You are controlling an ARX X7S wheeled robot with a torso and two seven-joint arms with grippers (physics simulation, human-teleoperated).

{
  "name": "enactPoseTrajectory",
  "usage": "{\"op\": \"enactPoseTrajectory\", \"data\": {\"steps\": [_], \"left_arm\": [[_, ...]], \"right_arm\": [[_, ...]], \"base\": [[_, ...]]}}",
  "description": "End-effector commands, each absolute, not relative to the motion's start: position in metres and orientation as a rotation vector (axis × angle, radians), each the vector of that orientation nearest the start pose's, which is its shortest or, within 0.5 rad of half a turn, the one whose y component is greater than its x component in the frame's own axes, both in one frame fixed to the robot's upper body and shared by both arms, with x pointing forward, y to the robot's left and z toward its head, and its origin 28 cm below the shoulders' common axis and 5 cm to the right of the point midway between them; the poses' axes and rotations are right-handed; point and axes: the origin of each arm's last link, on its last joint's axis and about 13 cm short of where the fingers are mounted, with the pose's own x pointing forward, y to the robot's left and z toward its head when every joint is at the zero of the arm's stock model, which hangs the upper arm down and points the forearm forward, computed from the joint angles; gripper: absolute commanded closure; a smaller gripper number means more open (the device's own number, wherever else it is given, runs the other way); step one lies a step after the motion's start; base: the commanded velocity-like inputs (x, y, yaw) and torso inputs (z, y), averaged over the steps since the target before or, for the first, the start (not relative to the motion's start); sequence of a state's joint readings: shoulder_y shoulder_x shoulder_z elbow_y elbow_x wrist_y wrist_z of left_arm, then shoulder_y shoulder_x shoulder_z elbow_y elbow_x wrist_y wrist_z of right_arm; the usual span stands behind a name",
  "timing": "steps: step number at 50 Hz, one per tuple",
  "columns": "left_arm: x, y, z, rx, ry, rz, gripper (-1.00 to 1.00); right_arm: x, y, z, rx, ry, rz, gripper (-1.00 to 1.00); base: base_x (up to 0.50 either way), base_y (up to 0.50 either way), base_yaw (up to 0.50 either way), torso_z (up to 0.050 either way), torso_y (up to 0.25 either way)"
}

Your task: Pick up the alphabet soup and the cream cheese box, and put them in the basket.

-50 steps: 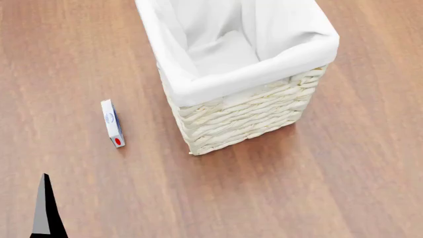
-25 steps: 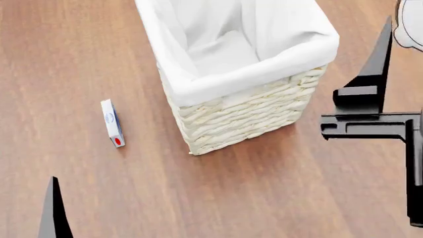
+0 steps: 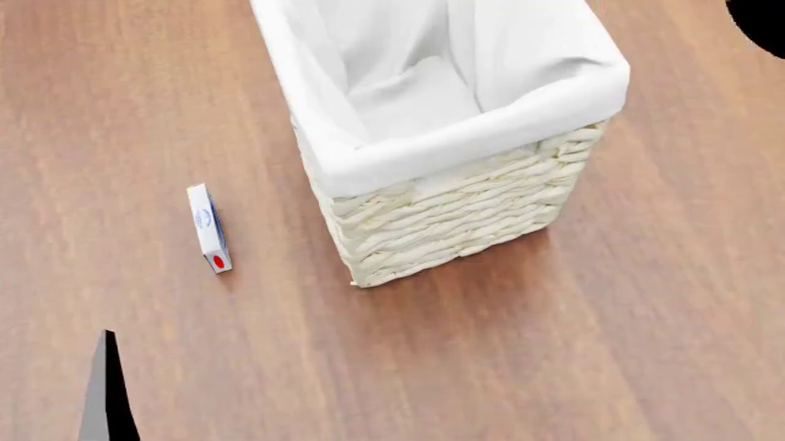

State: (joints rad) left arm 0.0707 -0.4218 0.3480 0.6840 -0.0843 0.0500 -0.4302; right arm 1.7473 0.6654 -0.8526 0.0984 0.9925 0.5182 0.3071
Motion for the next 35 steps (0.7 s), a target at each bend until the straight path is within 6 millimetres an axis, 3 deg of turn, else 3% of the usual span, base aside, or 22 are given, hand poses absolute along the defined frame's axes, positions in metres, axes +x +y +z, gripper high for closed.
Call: {"op": "enactPoseTrajectory", "data": {"steps": [1, 6, 15, 35], "left_arm": [[0.164, 0.198, 0.131, 0.055, -0.574, -0.076, -1.00], [0.161, 0.197, 0.131, 0.055, -0.572, -0.076, -1.00], [0.163, 0.200, 0.129, 0.045, -0.570, -0.068, -1.00], [0.162, 0.201, 0.128, 0.041, -0.567, -0.061, -1.00]], "right_arm": [[0.354, -0.126, 0.449, -0.199, -0.376, 0.287, 1.00], [0.367, -0.120, 0.446, -0.221, -0.319, 0.298, 1.00], [0.386, -0.116, 0.419, -0.241, -0.219, 0.305, 1.00], [0.393, -0.107, 0.395, -0.279, -0.150, 0.355, 1.00]], "base": [[0.00, 0.00, 0.00, 0.000, 0.000], [0.00, 0.00, 0.00, 0.000, 0.000], [0.00, 0.00, 0.00, 0.000, 0.000], [0.00, 0.00, 0.00, 0.000, 0.001]]}}
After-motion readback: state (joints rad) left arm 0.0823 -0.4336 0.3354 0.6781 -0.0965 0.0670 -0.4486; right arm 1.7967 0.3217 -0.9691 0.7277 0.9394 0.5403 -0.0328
